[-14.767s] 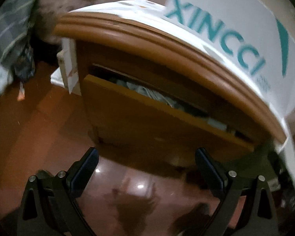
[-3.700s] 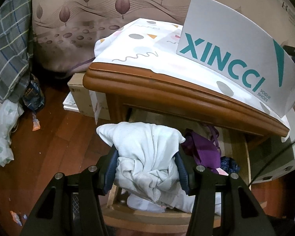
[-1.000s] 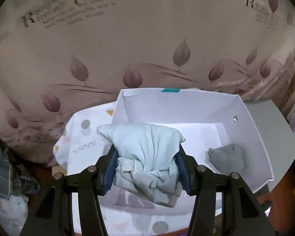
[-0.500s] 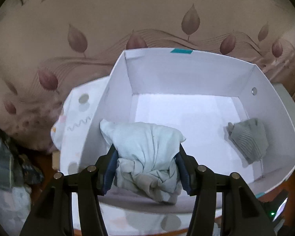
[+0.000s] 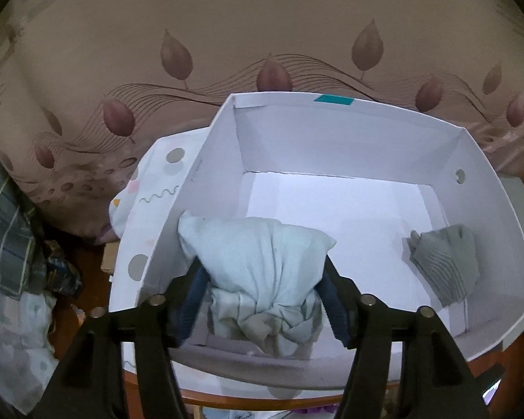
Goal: Take underwear out of drawer
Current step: 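Drop the white garment into the shoe box with the left gripper while the right gripper returns, then move the left gripper back toward the open drawer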
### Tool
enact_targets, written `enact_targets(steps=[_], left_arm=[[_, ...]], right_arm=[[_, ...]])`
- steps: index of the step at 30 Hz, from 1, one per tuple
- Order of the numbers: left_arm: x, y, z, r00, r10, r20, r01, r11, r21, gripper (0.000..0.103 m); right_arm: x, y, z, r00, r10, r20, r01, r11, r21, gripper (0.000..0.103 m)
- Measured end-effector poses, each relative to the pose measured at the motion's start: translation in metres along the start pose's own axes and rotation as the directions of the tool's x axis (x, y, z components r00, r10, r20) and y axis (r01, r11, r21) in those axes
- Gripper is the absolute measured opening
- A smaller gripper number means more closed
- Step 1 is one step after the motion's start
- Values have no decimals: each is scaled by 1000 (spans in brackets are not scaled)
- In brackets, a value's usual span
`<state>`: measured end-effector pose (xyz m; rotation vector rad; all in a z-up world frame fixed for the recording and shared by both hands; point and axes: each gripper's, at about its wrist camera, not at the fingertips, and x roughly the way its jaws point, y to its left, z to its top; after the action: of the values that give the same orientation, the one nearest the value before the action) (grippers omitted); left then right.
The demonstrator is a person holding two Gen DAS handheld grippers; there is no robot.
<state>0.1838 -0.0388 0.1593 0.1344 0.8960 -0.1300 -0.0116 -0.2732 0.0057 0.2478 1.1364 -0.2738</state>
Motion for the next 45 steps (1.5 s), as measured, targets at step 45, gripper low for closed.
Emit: enact_targets(steps=[45], left_arm=[[25,57,-206,914,-120,-387,73,988,-134,92]], right_arm=[[-40,16,5,985,80,153,-62,990,-123,81]])
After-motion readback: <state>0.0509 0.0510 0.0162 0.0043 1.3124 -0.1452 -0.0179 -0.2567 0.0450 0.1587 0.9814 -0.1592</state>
